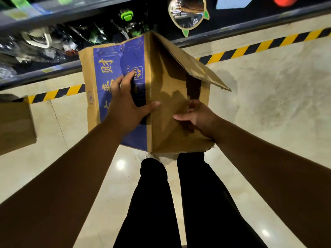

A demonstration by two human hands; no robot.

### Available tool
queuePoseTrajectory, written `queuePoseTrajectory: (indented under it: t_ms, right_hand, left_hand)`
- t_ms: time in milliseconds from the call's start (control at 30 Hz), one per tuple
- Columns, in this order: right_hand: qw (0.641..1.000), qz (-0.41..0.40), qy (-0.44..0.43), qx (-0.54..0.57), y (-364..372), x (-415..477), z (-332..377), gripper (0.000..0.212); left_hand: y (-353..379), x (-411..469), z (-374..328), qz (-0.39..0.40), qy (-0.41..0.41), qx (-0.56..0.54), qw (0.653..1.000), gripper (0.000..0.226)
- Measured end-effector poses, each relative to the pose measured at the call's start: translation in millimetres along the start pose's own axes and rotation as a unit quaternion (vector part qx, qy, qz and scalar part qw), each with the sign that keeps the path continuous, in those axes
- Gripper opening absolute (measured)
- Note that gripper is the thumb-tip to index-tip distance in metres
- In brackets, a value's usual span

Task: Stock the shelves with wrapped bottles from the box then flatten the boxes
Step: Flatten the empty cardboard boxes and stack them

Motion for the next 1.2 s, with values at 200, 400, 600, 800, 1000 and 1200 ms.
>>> queuePoseTrajectory:
  t_ms: [200, 400, 600, 800, 1000, 1200]
  right_hand:
    - [0.997, -0.059, -0.024, 0.051, -24, -15, -2, 0.079]
    - [0.989, -0.086, -0.103, 0.069, -39, -25, 29, 0.05]
    - [0.982, -0.093, -0.155, 0.052, -35, -31, 40, 0.026]
    - [0.972, -0.08, -0.215, 0.045, -13, -39, 43, 0.028]
    - [0.961, -0.013, -0.271, 0.054, 16, -53, 46, 0.044]
    - [0.961, 0.025, -0.274, -0.015, 31, -54, 42, 0.027]
  left_hand:
    - [1, 4, -23, 0.006, 0.017, -0.026, 0.999, 0.118]
    - [-5, 7, -22, -0.055, -0.039, -0.029, 0.997, 0.106]
    - [4, 12, -26, -0.086, -0.102, 0.008, 0.991, 0.083]
    - [24, -5, -85, -0.055, -0.024, -0.029, 0.998, 0.075]
    - [23, 2, -109, -0.004, -0.122, 0.016, 0.992, 0.098]
    - [-13, -6, -101, -0.019, -0.074, 0.05, 0.996, 0.088]
Point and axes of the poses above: each hand's wrist, its own x-axis towards the middle knuckle, its own y-axis out of the palm, z = x × y, the point moved 5 cm from there along x, towards the middle knuckle, and after that the axes turned 10 degrees about -y, right-handed, at the moved point
